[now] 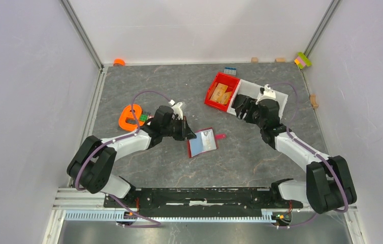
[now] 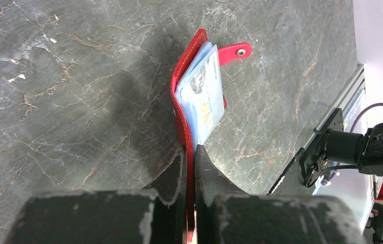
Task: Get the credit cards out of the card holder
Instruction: Place the credit card in the storage box, then move the storage box to the center of the board.
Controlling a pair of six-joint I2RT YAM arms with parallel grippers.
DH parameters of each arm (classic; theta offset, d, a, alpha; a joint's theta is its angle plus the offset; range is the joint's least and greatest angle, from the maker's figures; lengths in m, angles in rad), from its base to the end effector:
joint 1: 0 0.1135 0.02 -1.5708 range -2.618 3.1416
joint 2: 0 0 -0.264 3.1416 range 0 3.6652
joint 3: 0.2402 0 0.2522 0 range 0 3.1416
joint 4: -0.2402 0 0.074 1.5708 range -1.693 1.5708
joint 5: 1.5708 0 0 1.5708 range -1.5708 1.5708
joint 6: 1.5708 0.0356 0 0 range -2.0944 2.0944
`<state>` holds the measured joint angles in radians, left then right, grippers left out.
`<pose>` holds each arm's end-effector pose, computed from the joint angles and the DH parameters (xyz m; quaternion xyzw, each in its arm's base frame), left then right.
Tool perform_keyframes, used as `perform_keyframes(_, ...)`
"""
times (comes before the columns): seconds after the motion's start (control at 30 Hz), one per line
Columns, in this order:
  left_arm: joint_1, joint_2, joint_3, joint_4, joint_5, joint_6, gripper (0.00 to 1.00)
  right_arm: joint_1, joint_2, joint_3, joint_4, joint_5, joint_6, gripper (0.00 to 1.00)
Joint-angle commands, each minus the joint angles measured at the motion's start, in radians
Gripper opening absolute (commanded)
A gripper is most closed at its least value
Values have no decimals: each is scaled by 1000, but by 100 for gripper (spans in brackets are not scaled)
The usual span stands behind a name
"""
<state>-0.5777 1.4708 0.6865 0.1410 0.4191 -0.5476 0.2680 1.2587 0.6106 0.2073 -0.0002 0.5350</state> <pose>0.2389 -0.1730 0.1817 0.1062 0.8733 -0.3908 0.2708 0.2599 0.0714 0.2179 0.1124 0.8371 0.2093 0.4928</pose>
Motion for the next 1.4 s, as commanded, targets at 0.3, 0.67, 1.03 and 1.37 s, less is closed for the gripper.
perform_keyframes(0.3,-46,-36,68,-44,-49,68,7,48,381,431,-202,311,-19,63)
perform_keyframes(0.67,-65,-26,84,-58,-55,71,7,60,525,582,-205,330,-38,63)
perform_keyframes(1.03,-74,-27,89,-63,-57,73,7,144,654,751,-288,505,-56,49)
perform_keyframes(1.37,-77,-22,98,-73,-53,77,7,133,654,827,-445,643,-100,10)
